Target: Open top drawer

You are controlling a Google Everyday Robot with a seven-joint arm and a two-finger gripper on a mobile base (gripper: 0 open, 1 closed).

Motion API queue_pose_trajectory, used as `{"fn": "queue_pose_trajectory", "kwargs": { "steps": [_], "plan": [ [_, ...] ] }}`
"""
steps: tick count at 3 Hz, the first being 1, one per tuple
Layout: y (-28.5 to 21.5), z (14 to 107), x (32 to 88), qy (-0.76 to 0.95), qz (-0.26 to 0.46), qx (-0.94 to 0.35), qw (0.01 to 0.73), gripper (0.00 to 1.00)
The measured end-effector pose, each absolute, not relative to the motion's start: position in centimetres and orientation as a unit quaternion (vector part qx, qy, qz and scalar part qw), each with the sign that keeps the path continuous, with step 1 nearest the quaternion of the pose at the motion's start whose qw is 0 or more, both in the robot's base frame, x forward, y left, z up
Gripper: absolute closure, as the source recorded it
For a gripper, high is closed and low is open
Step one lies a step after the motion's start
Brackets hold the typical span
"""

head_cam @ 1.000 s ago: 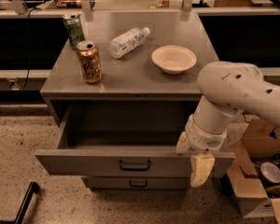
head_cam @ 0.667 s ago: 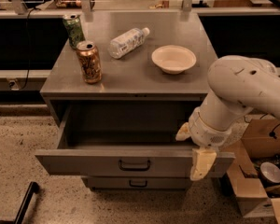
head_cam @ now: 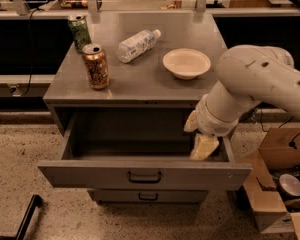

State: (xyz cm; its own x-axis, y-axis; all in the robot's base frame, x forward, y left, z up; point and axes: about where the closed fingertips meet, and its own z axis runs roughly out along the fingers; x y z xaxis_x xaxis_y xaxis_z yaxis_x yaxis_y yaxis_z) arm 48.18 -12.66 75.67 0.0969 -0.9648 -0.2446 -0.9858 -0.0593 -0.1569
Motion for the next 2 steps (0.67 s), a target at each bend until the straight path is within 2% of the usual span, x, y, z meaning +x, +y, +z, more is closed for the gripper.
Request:
{"fn": "queue_pose_trajectory", "kwargs": {
  "steps": [1,2],
  "plan": [
    [-12.1,75.4,50.9,0.676,0.022,-0.720,0.154,0.66],
    [-11.6,74.2,52.7,0.680,0.013,-0.716,0.160,0.78]
  ]
}}
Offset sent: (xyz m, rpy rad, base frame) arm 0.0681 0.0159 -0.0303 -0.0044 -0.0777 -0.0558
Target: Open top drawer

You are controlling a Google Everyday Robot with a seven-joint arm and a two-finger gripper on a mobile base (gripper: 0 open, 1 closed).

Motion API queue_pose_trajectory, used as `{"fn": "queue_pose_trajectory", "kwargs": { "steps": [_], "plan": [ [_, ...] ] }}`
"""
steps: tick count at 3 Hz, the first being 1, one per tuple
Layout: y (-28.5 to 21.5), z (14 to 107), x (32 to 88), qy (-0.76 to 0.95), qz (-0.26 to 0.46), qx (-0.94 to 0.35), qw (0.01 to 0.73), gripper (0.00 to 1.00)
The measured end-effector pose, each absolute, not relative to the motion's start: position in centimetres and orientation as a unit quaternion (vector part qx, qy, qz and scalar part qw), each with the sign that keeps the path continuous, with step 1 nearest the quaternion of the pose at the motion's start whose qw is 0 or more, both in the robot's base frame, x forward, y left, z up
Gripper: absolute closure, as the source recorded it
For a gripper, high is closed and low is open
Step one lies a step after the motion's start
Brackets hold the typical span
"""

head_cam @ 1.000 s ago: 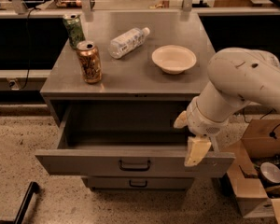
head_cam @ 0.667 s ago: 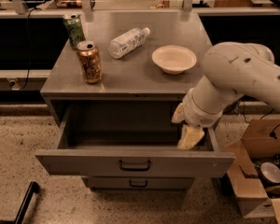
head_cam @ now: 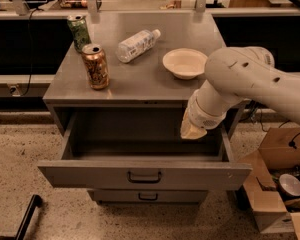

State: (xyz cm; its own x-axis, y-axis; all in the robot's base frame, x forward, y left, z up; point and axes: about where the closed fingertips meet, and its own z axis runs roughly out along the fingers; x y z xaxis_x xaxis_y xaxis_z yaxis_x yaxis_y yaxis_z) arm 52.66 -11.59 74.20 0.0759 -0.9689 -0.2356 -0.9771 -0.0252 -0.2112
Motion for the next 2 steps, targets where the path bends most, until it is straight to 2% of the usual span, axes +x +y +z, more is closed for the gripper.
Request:
{"fn": "queue_pose_trajectory", "kwargs": {
  "steps": [1,2],
  "plan": [
    [-11.2,70.5,53.5,0.686,0.025,-0.709,0.161,1.00],
    [-11.3,67.2,53.3,0.692,0.037,-0.705,0.151,1.00]
  ]
}}
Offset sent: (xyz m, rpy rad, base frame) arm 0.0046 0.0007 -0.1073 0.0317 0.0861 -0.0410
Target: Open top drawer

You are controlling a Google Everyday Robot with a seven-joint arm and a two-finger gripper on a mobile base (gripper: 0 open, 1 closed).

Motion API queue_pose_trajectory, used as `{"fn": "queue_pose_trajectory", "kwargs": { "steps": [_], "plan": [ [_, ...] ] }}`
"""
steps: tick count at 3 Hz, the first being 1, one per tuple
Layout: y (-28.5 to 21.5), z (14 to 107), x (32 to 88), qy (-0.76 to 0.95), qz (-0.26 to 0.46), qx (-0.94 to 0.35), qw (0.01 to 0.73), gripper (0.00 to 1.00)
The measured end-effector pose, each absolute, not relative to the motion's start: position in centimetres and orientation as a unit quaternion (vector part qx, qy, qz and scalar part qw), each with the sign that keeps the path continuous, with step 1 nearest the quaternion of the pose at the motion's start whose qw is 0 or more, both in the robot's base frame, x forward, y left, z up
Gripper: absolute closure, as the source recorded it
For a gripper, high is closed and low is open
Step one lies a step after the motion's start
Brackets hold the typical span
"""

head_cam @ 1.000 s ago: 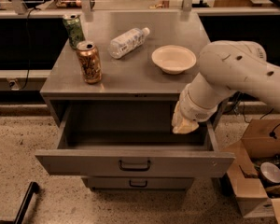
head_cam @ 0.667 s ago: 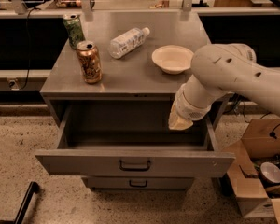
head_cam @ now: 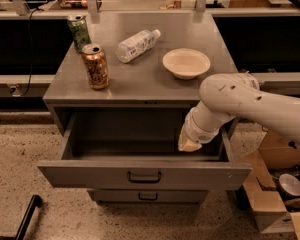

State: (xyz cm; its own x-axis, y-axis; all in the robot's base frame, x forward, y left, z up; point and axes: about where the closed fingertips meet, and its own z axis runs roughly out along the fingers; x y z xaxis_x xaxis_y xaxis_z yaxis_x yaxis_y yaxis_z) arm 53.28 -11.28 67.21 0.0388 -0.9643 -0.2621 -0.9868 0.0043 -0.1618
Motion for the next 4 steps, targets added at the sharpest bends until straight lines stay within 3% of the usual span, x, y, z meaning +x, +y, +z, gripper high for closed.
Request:
{"fn": "queue_pose_trajectory", "kwargs": {
  "steps": [4],
  "plan": [
    [-11.7,62.5,51.2,0.665,0.089,-0.731,0.125,1.00]
  ]
}}
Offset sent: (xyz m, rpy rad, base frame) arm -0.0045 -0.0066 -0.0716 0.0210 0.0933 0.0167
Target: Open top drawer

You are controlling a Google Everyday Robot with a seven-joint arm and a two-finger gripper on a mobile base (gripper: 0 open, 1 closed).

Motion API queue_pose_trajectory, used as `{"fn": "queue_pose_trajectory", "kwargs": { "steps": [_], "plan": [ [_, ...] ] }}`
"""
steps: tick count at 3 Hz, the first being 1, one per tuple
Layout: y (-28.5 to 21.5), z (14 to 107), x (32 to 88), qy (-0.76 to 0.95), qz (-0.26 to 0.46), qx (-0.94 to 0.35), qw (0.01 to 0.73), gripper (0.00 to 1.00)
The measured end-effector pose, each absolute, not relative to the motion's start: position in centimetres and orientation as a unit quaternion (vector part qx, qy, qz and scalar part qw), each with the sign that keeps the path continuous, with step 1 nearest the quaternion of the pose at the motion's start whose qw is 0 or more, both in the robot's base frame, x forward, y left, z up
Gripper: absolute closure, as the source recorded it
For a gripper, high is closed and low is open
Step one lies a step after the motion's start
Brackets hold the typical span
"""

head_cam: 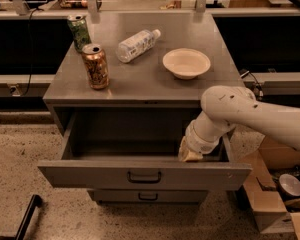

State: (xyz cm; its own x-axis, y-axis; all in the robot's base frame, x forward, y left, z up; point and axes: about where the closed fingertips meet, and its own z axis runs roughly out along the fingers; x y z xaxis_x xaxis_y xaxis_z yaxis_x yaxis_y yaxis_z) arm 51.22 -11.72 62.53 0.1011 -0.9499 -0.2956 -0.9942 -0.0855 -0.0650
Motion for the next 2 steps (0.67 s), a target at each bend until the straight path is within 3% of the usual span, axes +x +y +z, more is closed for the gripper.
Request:
{"fn": "queue_pose_trajectory", "kwargs": {
  "steps": [2],
  "plan": [
    [-11.2,63.9,46.8,0.627,0.120,-0.764,0.091,1.00]
  ]
}}
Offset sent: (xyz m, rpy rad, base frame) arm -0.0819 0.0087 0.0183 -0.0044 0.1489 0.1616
